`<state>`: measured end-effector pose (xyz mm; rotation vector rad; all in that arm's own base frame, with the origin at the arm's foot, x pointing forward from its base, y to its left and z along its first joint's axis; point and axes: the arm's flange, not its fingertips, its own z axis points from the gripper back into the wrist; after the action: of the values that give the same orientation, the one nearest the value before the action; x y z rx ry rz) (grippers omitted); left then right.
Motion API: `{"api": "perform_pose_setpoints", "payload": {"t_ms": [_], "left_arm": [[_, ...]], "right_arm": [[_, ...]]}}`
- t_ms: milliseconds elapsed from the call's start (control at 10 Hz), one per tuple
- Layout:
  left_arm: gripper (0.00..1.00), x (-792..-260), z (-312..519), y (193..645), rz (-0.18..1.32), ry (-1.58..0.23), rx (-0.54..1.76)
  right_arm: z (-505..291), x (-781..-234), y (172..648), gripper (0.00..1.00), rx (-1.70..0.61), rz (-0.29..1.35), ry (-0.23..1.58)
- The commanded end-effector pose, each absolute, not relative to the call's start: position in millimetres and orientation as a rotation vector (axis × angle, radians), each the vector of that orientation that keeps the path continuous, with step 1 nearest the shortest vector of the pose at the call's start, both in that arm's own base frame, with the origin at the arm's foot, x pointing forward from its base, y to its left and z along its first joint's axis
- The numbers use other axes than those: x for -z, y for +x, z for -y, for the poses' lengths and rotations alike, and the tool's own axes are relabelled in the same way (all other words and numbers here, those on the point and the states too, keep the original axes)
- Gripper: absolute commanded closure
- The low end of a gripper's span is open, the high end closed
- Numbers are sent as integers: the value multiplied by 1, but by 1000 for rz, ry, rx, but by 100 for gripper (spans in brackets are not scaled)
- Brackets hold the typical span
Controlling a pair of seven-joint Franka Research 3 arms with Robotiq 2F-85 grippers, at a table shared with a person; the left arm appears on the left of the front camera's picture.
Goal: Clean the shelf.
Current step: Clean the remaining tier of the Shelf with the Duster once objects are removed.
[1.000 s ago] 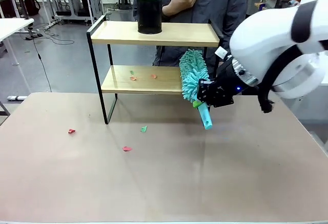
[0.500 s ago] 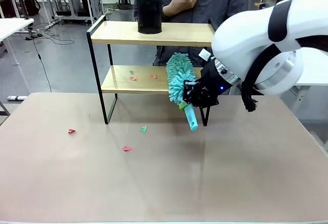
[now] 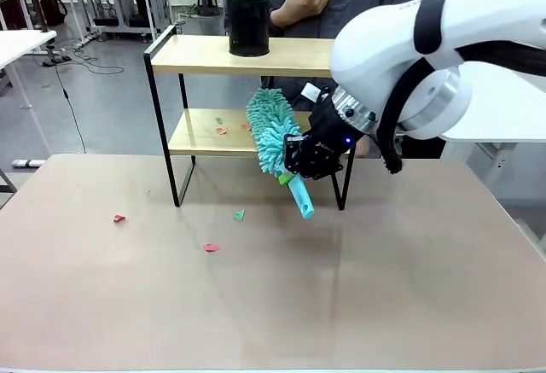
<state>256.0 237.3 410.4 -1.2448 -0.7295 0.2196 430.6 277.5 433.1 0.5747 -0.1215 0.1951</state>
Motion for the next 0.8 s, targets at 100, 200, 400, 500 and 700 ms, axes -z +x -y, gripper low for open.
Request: {"api": "perform_pose_setpoints", "payload": {"t_ms": [100, 200, 400, 500, 700], "left_arm": [[0, -411, -236, 257, 761, -1256, -202], [0, -411, -236, 257, 761, -1256, -202], [0, -411, -236, 257, 761, -1256, -202], [0, -411, -236, 257, 761, -1256, -202], [0, -411, -236, 257, 761, -1256, -202]], "right_arm": [[-284, -436, 449, 88, -350, 54, 585], [-288, -434, 451, 88, -379, 42, 582], [-306, -426, 452, 88, -438, 27, 623], [-312, -424, 453, 88, -465, 10, 624], [-310, -427, 452, 88, -516, -1, 620]]}}
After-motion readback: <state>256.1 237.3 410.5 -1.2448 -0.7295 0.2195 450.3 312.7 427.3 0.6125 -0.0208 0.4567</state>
